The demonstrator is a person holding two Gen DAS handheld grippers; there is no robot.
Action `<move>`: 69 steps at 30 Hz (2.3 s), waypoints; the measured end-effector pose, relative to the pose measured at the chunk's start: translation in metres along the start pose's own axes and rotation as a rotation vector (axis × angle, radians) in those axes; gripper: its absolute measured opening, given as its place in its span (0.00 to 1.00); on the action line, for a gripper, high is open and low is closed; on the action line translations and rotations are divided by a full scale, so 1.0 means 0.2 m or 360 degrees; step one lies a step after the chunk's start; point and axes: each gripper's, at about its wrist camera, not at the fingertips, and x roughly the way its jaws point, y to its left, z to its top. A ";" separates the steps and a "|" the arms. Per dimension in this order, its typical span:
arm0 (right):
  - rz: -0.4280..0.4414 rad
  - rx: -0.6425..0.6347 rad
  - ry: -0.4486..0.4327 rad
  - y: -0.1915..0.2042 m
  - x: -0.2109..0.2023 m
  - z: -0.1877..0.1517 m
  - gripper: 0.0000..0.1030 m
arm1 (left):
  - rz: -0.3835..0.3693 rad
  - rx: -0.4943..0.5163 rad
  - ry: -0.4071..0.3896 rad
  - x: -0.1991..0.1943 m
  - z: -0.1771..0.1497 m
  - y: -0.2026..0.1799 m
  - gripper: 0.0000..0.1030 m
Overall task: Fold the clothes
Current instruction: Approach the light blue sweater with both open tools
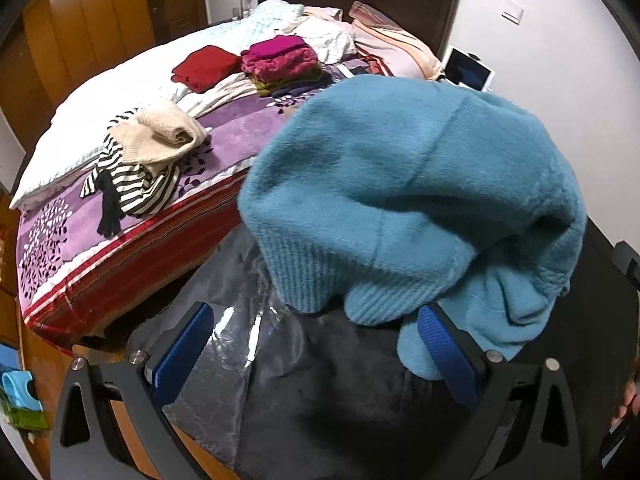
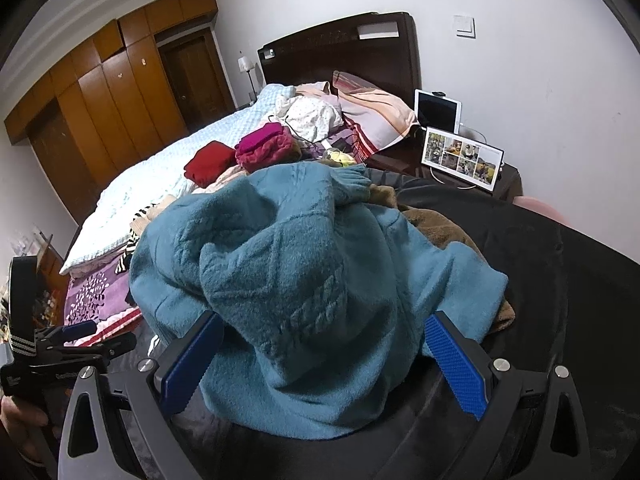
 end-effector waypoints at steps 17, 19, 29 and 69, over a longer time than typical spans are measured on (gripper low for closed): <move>0.0101 0.0101 0.0065 0.02 0.35 0.21 0.99 | 0.0090 -0.0052 0.0083 0.03 -0.07 0.09 0.99; 0.0099 0.0098 0.0078 0.04 0.39 0.22 0.99 | 0.0097 -0.0056 0.0088 0.03 -0.08 0.10 0.99; 0.0061 0.0045 0.0136 0.07 0.47 0.23 0.99 | 0.0117 -0.0077 0.0094 0.00 -0.11 0.11 0.99; -0.0067 -0.0243 0.0408 0.17 0.69 0.08 0.99 | 0.0126 -0.0017 0.0038 -0.09 -0.10 0.06 0.99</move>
